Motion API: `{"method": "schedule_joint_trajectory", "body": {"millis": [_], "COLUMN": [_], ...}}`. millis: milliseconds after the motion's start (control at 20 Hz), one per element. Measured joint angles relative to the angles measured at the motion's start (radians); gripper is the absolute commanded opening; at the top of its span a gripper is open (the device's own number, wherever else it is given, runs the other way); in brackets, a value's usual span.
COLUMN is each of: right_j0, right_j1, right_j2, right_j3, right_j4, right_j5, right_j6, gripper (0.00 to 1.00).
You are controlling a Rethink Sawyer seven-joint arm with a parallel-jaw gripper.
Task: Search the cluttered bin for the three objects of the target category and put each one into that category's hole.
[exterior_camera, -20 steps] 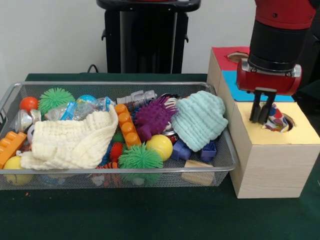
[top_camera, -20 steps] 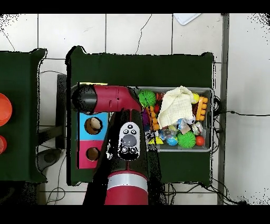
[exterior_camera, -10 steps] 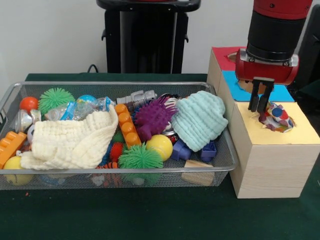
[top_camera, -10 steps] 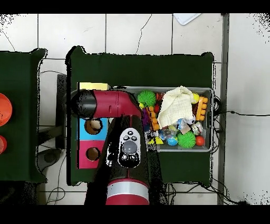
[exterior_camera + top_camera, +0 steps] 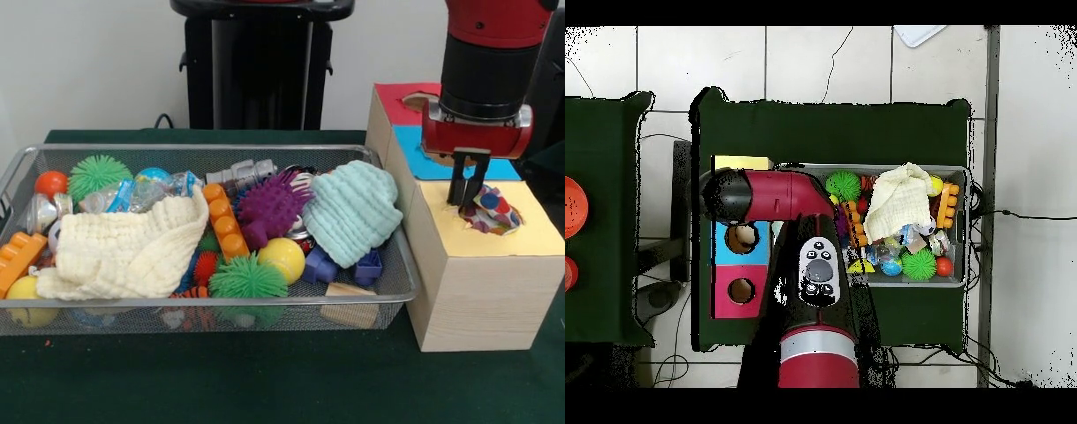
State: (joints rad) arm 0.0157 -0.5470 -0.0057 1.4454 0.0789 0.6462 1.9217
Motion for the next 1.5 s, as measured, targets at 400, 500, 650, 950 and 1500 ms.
{"method": "schedule_joint_trajectory", "body": {"millis": [400,500,650,950,1500], "right_j0": [-0.008,-0.012,-0.013,-0.012,0.017], "right_j1": [-0.004,-0.004,-0.004,-0.002,-0.068], "right_j2": [0.011,0.015,0.016,0.015,0.013], "right_j3": [0.007,0.007,0.007,0.003,0.01], "right_j4": [-0.002,-0.002,-0.002,-0.003,-0.005], "right_j5": [-0.001,-0.001,-0.001,0.0,0.079], "right_j6": [0.0,0.0,0.0,0.0,0.0], "gripper": [0.0,0.0,0.0,0.0,0.0]}}
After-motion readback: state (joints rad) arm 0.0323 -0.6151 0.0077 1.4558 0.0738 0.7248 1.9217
